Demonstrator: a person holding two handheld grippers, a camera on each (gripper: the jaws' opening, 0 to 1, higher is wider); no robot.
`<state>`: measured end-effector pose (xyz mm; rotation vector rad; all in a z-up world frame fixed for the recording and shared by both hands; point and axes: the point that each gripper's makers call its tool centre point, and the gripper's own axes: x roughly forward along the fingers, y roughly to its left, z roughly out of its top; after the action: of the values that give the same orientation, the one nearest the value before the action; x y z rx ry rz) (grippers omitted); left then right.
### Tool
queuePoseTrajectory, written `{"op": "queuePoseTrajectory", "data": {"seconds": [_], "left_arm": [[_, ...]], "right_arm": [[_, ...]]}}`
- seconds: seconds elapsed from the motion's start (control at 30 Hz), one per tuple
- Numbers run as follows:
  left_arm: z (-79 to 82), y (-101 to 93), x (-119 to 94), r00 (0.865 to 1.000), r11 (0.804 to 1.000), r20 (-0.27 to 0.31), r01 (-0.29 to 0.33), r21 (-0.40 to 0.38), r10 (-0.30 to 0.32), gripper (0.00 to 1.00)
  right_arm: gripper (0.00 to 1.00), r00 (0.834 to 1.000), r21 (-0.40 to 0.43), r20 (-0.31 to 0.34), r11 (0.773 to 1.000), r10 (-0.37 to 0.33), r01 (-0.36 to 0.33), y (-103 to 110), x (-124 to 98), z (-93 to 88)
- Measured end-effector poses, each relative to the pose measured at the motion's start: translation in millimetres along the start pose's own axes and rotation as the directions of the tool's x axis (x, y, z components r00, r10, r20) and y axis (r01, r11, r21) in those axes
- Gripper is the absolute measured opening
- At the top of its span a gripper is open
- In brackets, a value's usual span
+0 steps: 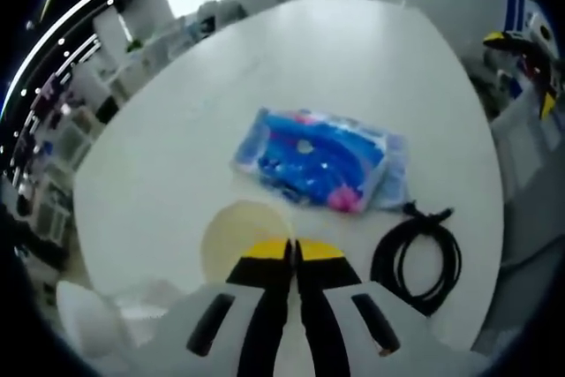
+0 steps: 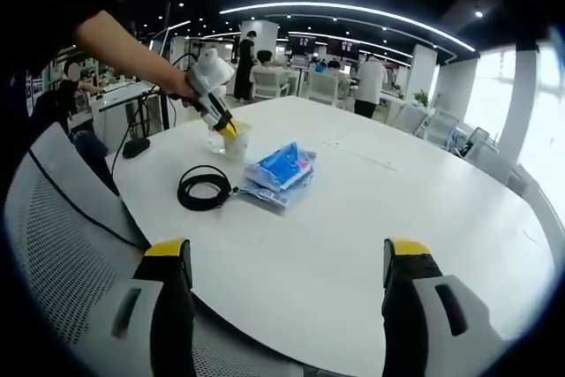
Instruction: Arrange the tabletop items into an orderly group along one side of the table until the central work area is clear of visible clutter.
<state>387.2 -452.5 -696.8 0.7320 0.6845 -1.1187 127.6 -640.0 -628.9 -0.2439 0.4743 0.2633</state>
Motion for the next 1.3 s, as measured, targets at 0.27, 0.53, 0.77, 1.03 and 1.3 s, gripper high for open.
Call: {"op": "queuePoseTrajectory", "data": {"seconds": [0.27,0.53,0.77,1.03,1.3], "left_arm": [[-0.7,-3.4,1.8,1.0,1.0,0.017,0.009,-0.007,-0.008,0.01],[2.2,-8.5,-0.4,1.0,1.0,0.025,0.014,0.0,-0.014,0.14],[10.1,-4.1,-18.9,0.997,1.0,0.081,-0.003,-0.002,0.003,0.21],[19.8,12.8,-60.6,0.976,0.992,0.197,-0.076,-0.098,0.094,0.29],[12.9,15.7,-84.5,0.961,0.979,0.233,-0.108,-0.174,0.148,0.38]], "right_arm": [[0.89,1.0,-0.002,-0.003,1.0,0.002,-0.002,0.4,0.1,-0.6],[0.89,1.0,0.0,0.0,1.0,0.001,-0.001,0.1,0.4,-0.5],[0.89,1.0,0.0,-0.003,1.0,0.005,-0.005,0.5,0.4,-0.7],[0.9,1.0,0.005,0.001,1.0,0.009,-0.009,0.9,0.6,0.3],[0.9,1.0,0.007,0.001,1.0,0.021,-0.021,2.6,0.7,0.3]]}}
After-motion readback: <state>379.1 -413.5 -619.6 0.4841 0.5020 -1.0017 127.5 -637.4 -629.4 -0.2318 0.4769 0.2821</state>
